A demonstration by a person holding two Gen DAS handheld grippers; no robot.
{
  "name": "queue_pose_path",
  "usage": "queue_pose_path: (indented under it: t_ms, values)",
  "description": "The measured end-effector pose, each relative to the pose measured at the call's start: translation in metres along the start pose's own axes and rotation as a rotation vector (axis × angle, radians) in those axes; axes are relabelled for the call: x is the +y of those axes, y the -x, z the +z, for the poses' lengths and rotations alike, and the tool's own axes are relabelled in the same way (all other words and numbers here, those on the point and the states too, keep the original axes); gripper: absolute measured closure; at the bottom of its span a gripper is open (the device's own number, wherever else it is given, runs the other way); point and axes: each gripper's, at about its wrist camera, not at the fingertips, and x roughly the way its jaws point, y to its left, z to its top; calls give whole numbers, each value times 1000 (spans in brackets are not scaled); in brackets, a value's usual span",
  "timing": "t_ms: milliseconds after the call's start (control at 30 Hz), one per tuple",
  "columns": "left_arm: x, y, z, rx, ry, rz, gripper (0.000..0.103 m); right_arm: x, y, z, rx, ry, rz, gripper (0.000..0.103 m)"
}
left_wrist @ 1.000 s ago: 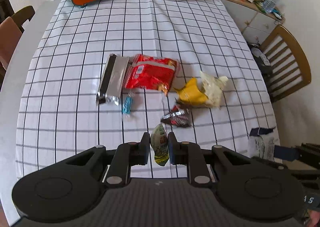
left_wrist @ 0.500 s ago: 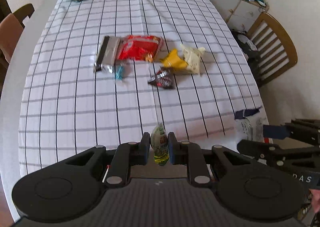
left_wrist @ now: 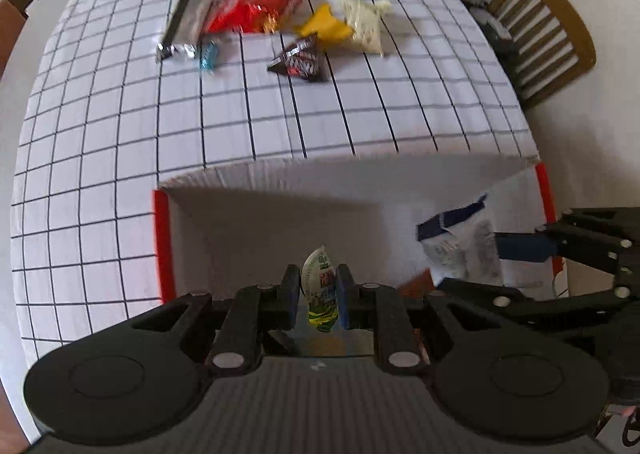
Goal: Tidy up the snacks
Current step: 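Lower both packets into the white box and open both grippers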
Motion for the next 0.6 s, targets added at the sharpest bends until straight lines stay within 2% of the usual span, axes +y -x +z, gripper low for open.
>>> queue_pose_path:
  t_ms: [300, 600]
  values:
    - [-8, -38, 3, 157, -22, 103, 85, -1, -38, -6, 104, -6, -14, 59]
    - [-7, -61, 4, 244, -19, 109, 85, 6, -48, -4, 131, 26, -44, 59]
